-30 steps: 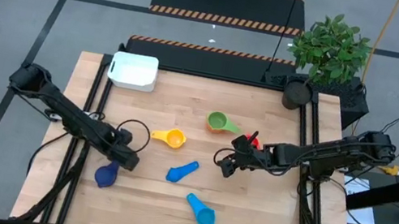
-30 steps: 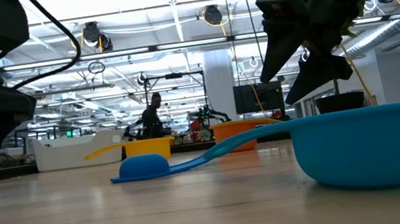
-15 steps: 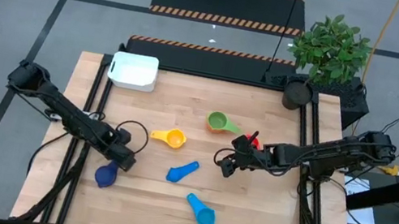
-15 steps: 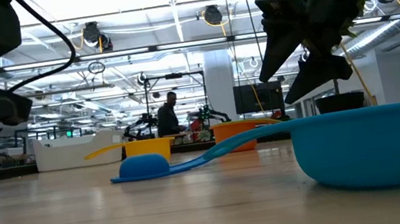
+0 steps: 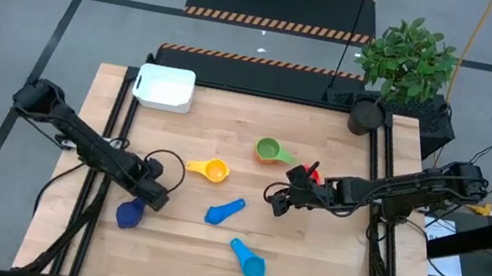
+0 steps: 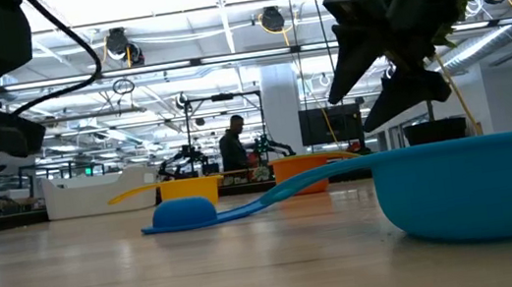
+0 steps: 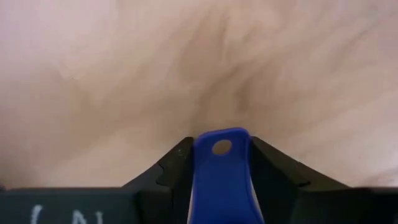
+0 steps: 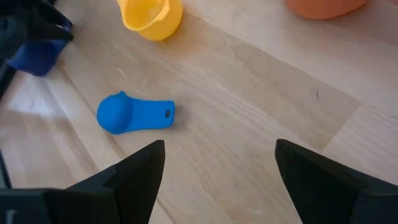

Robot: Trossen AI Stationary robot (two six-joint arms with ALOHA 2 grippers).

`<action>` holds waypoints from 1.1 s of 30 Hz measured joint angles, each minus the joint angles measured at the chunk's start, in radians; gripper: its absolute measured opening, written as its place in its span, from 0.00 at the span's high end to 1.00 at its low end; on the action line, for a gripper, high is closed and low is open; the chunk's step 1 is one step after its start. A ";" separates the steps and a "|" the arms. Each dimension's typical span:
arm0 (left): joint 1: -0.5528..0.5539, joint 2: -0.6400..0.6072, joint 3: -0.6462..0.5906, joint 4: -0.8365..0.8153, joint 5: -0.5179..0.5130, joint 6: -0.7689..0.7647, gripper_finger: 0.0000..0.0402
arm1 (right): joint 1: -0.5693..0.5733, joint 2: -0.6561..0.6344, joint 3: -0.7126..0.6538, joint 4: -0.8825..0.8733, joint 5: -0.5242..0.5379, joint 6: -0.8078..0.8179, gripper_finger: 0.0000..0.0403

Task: Nest measuring cups in basket
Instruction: Stack the dark blue measuring cup into the light green measuring cup

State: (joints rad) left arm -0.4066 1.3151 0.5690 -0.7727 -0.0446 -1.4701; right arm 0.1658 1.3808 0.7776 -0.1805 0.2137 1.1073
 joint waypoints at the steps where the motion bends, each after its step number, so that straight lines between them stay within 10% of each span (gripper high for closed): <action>1: 0.002 0.000 0.009 -0.001 -0.020 0.007 0.65 | 0.000 0.000 0.000 0.005 0.001 0.006 0.26; 16: 0.008 -0.005 0.137 -0.012 -0.036 0.057 0.66 | 0.000 0.000 0.000 0.074 -0.001 0.093 0.26; 27: 0.060 -0.006 0.346 -0.011 -0.142 0.091 0.74 | 0.000 0.000 0.000 0.664 0.001 0.059 0.26; 33: 0.107 -0.007 0.451 -0.009 -0.202 0.098 0.89 | 0.000 -0.043 0.001 0.681 -0.004 -0.019 0.26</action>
State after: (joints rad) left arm -0.2998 1.3079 1.0205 -0.7814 -0.2466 -1.3718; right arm 0.1655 1.3379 0.7788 0.5008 0.2097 1.0878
